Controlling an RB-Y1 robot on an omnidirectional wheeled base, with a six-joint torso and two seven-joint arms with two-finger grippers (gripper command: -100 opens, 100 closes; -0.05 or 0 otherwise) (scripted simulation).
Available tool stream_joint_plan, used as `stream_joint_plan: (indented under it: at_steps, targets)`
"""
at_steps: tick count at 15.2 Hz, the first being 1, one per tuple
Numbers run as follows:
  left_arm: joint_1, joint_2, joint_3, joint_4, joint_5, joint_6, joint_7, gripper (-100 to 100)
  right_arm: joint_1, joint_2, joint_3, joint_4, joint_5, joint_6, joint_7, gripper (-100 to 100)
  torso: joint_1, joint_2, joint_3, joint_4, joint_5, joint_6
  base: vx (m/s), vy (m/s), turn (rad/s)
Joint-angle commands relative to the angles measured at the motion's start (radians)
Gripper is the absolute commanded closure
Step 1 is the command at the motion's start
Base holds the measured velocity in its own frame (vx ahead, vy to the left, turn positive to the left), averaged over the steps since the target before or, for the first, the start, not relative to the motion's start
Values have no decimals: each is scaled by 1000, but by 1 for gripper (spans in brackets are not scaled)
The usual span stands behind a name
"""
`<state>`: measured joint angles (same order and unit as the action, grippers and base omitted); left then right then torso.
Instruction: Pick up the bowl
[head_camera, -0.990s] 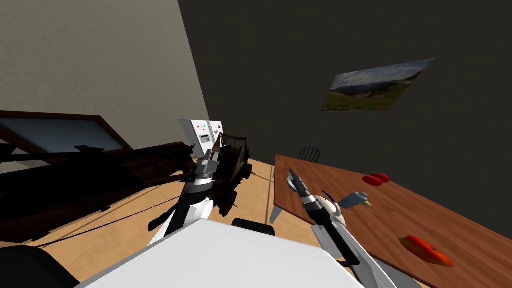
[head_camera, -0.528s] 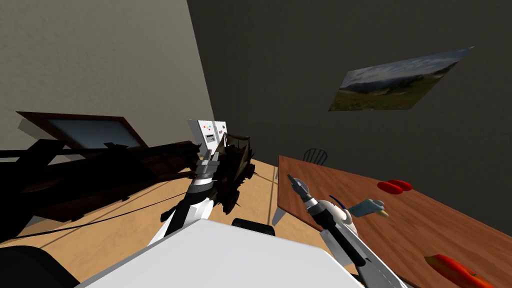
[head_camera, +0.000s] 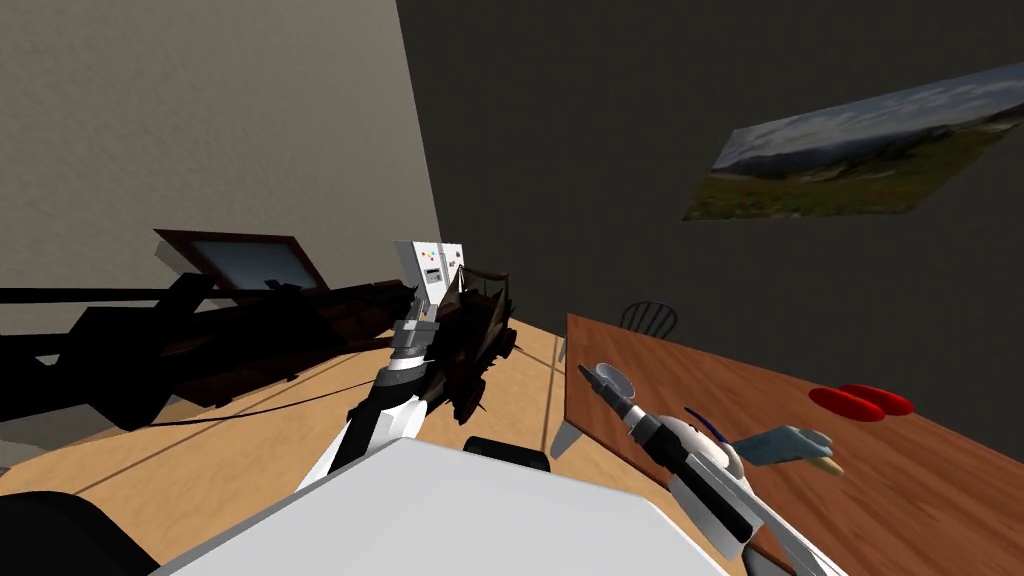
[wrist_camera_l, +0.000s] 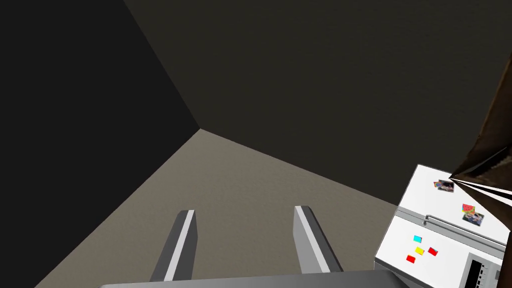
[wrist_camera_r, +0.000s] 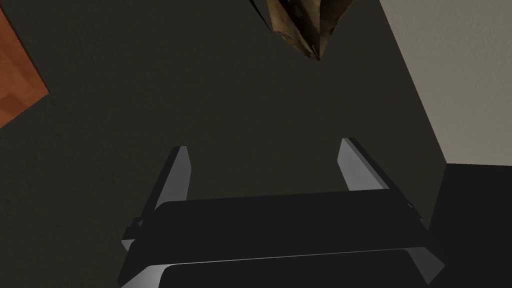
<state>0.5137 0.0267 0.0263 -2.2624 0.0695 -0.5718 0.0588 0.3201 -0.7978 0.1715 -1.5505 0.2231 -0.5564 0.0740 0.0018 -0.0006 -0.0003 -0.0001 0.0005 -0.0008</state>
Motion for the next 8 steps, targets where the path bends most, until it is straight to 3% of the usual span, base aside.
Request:
stream_joint_plan:
  at_steps: [1,2,4,5,7,8]
  targets:
    - [0,0,0,0,0,0,0,0,0,-44,15,40,21,1,16,-100,0,0,0,0,0,0,9,32,149]
    - [0,0,0,0,0,0,0,0,-8,-72,34,63,46,-8,32,-100,0,0,0,0,0,1,16,34,170]
    - [0,0,0,0,0,0,0,0,-8,-88,34,95,46,-8,32,-100,0,-1,0,0,0,0,15,22,94]
    - [0,0,0,0,0,0,0,0,-15,-129,54,119,71,-17,49,-100,-1,0,0,0,0,1,19,19,128]
    - [0,0,0,0,0,0,0,0,-15,-130,54,149,71,-17,49,-100,-1,-1,0,0,0,0,20,15,99]
    - [0,0,0,0,0,0,0,0,-22,-171,75,183,96,-26,66,-100,-1,-1,0,0,0,1,25,14,117]
